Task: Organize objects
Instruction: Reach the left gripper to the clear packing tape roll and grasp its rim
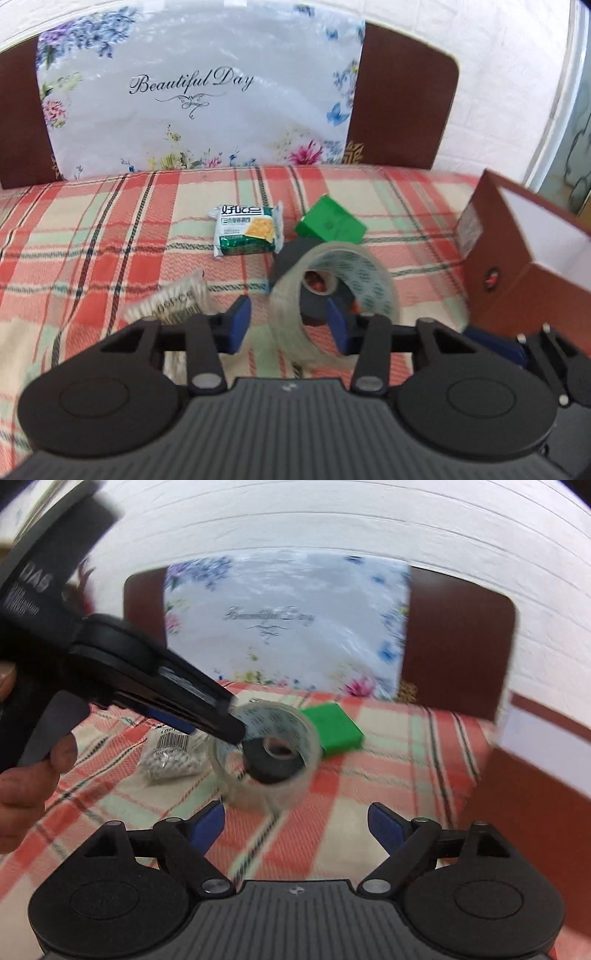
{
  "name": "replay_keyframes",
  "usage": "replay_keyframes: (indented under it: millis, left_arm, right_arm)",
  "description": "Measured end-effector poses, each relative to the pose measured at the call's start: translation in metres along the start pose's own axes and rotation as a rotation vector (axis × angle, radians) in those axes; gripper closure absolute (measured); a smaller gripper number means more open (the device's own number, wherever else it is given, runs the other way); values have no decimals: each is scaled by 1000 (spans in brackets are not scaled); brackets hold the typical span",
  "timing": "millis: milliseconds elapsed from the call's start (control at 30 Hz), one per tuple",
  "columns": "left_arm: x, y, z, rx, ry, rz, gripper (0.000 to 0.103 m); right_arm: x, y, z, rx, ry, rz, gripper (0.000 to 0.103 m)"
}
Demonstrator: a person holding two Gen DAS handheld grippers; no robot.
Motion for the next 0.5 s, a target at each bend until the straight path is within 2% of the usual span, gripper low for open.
replay_keyframes:
  millis: [67, 100, 133, 167, 233, 300, 400, 500]
  left_arm:
    - [-5, -3, -12, -36, 12, 4, 73]
    - [-7, -6, -16, -55, 12, 17, 77]
    - [-9, -9, -21, -72, 15, 32, 86]
    - [-11, -12, -24, -86, 26, 39, 91]
    - [-13, -16, -26, -102, 29, 52, 91]
    - [-12, -14, -18, -95, 16, 57, 91]
    - [1, -13, 4, -82, -32, 45, 90]
    - [30, -22, 31, -94, -104, 23, 88]
  right_arm:
    - [-3, 2, -23, -20, 17, 4, 19]
    - [-6, 3, -35, -32, 25, 0, 17]
    - [-10, 4, -46, -41, 53, -8, 17]
    - [-16, 4, -55, -49, 80, -9, 17]
    - [-25, 2, -70, -64, 100, 21, 18]
    - [-27, 1, -74, -62, 67, 64, 20]
    - [-27, 6, -54, -47, 54, 42, 20]
    - [-20, 6, -16, -50, 16, 27, 19]
Point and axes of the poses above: each gripper's, at about its wrist camera, not at the fingertips, and z roughly against the way its jaws point, x to its right, y to its top, the point moved 10 cm from there along -z, roughly the way its jaws point, and after that the axes turned 8 degrees about x, right-handed, at the moved point
